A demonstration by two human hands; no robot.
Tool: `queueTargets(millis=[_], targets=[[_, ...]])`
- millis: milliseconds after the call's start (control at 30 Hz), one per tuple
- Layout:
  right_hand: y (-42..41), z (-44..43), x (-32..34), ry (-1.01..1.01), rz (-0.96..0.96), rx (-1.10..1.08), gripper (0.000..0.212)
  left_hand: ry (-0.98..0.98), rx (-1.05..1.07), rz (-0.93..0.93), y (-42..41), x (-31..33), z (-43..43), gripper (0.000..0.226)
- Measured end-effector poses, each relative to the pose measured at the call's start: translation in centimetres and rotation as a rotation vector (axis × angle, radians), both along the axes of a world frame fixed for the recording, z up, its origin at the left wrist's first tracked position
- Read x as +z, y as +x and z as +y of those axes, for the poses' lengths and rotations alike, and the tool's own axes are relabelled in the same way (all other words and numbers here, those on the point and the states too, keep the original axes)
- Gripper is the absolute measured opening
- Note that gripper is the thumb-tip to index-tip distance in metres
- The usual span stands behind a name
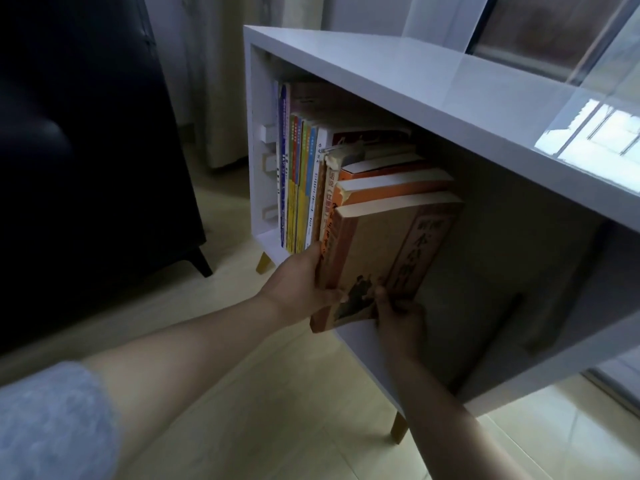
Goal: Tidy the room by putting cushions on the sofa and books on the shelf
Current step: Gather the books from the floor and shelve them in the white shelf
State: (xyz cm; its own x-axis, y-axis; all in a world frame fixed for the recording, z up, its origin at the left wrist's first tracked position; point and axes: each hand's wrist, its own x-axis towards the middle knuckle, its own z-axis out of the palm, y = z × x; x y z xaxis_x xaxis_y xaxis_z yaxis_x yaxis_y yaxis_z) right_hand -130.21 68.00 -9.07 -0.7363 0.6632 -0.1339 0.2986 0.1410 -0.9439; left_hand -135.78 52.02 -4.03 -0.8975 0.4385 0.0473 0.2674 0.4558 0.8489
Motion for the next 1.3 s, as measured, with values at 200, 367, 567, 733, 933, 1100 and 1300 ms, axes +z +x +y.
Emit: queueTargets(millis=[200, 367, 567, 733, 933, 1100, 1300], targets=[[-0.4, 0.0, 0.2, -0.098, 0.017, 0.023, 0.051, 0.016, -0.057, -0.005, -0.5, -0.1, 0.7, 0.063], [-1.6, 1.3, 0.9, -0.167, 0.028, 0.024, 0.052, -0.040, -0.034, 0.069, -1.4, 0.1, 2.6, 0.063], [-2.2, 1.7, 0.6, -0.169, 0.055, -0.001, 0.053, -0.052, -0.020, 0.109, -1.4, -0.2, 3.3, 0.050], [-2.8, 1.2, 0.8, -0.179, 0.076, 0.017, 0.055, -0.327, 0.027, 0.162, -1.6, 0.5, 3.3, 0.038], [-3.4, 1.3, 0.8, -0.183, 0.067, -0.012, 0.060, -0.458, 0.023, 0.189, -1.9, 0.9, 3.0, 0.044], [-3.5, 1.1, 1.1, -0.184, 0.060, -0.018, 0.060, -0.453, -0.003, 0.159, -1.8, 0.5, 2.9, 0.046], [-2.1, 0.5, 1.8, -0.254, 0.042, 0.058, 0.057, -0.420, -0.014, 0.196, -1.3, 0.0, 2.2, 0.042]])
